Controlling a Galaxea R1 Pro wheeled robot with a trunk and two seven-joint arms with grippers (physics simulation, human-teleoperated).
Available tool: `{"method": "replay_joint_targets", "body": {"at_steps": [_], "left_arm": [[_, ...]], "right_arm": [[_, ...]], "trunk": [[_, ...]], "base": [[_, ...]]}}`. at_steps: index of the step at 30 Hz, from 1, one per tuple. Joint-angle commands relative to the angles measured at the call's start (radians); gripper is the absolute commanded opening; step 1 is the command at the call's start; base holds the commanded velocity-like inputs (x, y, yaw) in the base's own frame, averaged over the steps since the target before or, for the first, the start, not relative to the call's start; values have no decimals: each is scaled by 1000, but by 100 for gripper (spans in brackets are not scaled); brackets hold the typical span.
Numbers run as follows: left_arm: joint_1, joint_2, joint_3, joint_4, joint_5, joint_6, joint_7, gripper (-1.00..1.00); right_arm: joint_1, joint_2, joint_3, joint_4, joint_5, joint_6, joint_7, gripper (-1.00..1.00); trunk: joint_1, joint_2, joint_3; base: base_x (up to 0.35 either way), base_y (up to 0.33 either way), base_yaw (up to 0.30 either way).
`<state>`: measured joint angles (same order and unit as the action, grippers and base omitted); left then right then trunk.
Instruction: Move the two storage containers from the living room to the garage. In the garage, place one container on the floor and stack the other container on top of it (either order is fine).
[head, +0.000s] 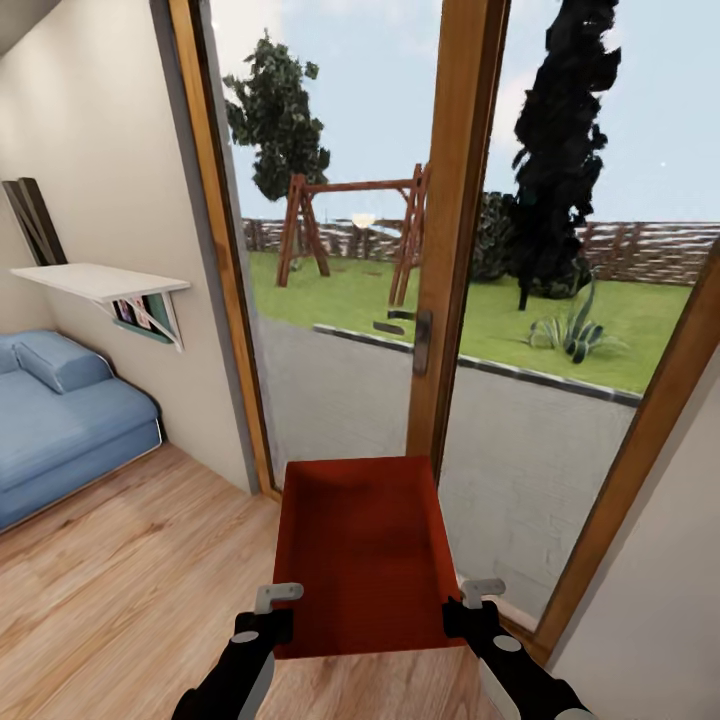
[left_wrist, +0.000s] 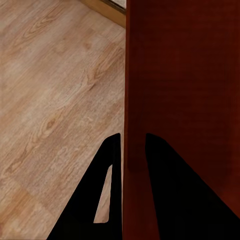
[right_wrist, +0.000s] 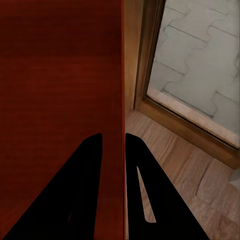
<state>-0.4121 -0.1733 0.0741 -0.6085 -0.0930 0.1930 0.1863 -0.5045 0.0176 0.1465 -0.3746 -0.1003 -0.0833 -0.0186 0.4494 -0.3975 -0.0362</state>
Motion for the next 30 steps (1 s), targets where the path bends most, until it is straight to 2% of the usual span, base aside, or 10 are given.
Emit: {"method": "replay_joint_targets", "body": {"at_steps": [1, 30], "left_arm": [[-1, -1, -3, -4, -17, 6, 2, -100], [-1, -1, -3, -4, -17, 6, 2, -100]], "right_arm": [[-2, -7, 4, 3, -13, -4, -3, -100], [-2, -7, 4, 3, -13, -3, -3, -100]], "trunk": [[1, -3, -4], [1, -3, -49]], "base": [[0, 0, 0], [0, 0, 0]]}}
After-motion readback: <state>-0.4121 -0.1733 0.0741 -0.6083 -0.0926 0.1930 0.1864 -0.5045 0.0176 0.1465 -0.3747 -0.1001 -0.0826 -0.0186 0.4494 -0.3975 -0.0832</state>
